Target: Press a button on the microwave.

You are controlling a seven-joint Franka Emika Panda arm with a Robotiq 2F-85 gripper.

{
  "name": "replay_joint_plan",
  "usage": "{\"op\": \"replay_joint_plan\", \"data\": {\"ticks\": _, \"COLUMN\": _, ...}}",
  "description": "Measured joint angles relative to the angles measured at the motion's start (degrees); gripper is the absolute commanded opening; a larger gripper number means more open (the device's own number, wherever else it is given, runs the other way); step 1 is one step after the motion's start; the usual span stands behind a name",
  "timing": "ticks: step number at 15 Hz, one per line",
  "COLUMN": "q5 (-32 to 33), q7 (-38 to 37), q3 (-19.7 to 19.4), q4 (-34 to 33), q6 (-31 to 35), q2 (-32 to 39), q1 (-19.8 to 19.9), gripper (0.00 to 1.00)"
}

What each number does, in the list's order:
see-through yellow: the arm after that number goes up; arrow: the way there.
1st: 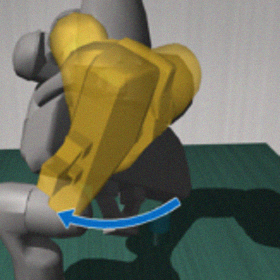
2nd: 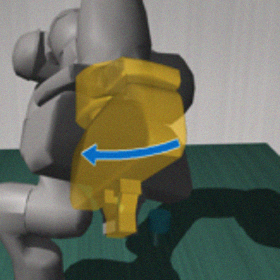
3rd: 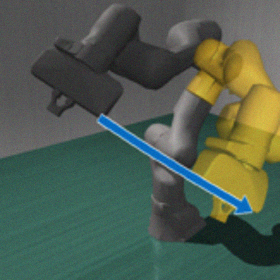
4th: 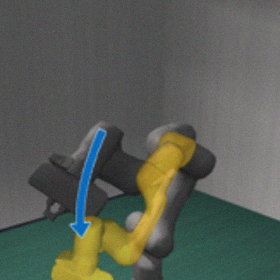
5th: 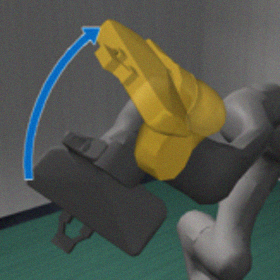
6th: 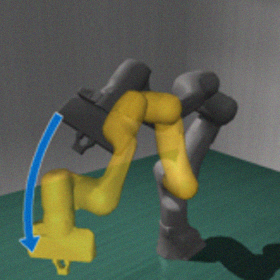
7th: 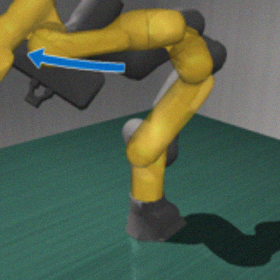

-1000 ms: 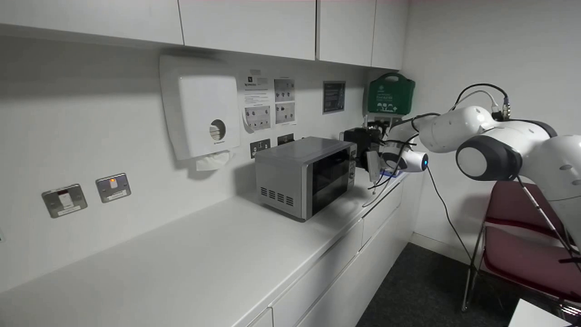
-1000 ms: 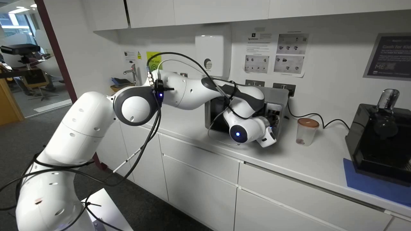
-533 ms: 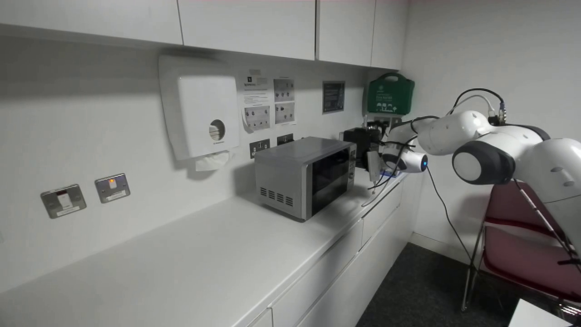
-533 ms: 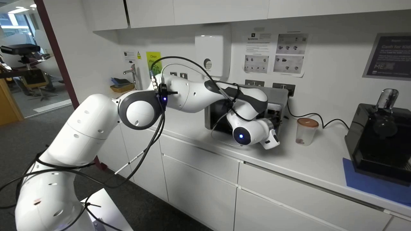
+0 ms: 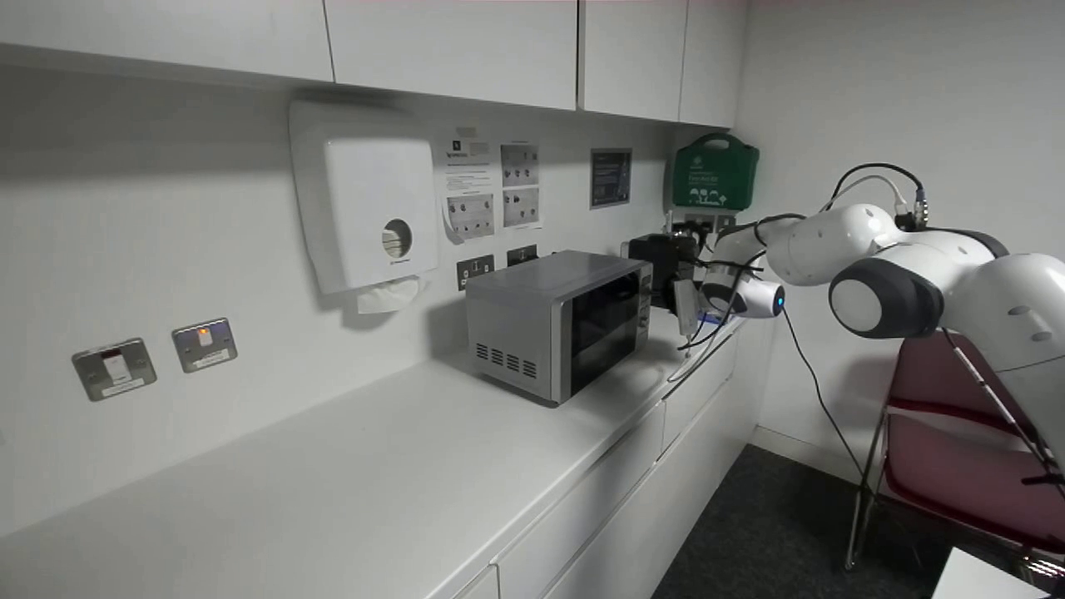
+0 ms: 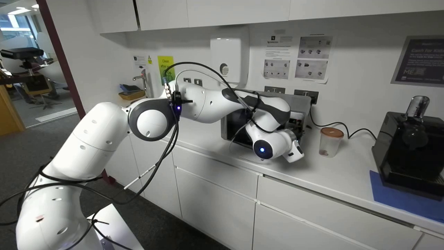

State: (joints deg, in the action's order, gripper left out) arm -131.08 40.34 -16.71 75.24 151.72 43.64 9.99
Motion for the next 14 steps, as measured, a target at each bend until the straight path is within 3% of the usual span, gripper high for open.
{"op": "replay_joint_plan", "data": {"ticks": 14, "q5": 0.09, "q7": 4.28, "q3": 0.0, "q4": 4.09, "q6": -6.5, "q2": -0.46, "q1": 0.19, "gripper": 0.0}}
